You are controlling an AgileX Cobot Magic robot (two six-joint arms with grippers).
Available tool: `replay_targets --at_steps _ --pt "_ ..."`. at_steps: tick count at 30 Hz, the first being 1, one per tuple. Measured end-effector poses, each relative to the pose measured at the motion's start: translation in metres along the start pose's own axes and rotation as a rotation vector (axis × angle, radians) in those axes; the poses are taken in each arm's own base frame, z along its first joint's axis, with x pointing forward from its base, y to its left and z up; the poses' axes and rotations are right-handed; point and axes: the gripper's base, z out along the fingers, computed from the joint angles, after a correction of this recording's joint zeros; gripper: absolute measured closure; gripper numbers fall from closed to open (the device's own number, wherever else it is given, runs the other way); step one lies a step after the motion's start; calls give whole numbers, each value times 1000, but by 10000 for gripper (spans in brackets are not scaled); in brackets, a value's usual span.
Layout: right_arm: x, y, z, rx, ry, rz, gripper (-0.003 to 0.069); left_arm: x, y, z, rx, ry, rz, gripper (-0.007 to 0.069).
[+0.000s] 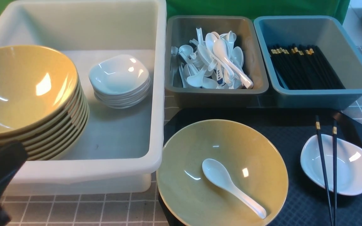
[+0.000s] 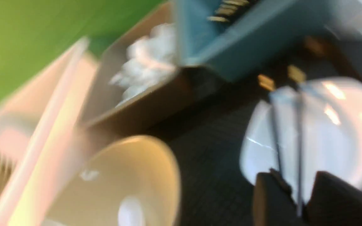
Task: On grey table put chopsticks spoon bowls plates into blue grey white boxes.
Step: 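Move the grippers toward the tableware on the black tray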
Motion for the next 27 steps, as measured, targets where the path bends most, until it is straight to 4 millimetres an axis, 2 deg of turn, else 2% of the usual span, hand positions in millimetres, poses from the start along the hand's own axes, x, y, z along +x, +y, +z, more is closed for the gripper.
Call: replay_targets --at_steps 1,2,3,7,8,9,11,15,17,18,19,20,23,27 --pt "-21 18 -4 -24 60 -153 586 -10 3 6 -13 76 28 635" --pt "-36 31 -2 -20 169 -283 633 -22 10 15 -37 235 83 635" --pt "-44 38 1 -8 253 -356 649 -29 14 21 -47 317 106 635" --pt "-62 48 17 61 565 -565 659 -48 21 40 -37 489 159 635" --pt "-65 49 21 67 588 -574 659 -47 20 40 -33 493 164 635" --pt "-70 48 30 109 704 -628 659 -52 18 51 3 532 197 635" --pt "-78 46 44 179 848 -681 659 -57 7 64 73 566 256 635" --pt "-86 43 67 247 961 -709 659 -59 -29 96 229 668 474 635" --pt "-89 43 81 253 962 -713 659 -60 -45 108 266 692 569 635" --pt "-89 43 94 260 943 -698 659 -59 -59 119 283 717 644 635" --pt "-89 42 96 263 940 -693 659 -60 -61 118 285 711 653 635" --pt "-89 42 103 277 923 -662 659 -58 -74 130 289 734 712 635" --pt "-90 41 122 330 893 -548 657 -55 -99 149 289 752 809 635" --pt "-91 40 146 367 903 -480 638 -46 -117 161 312 763 861 635"
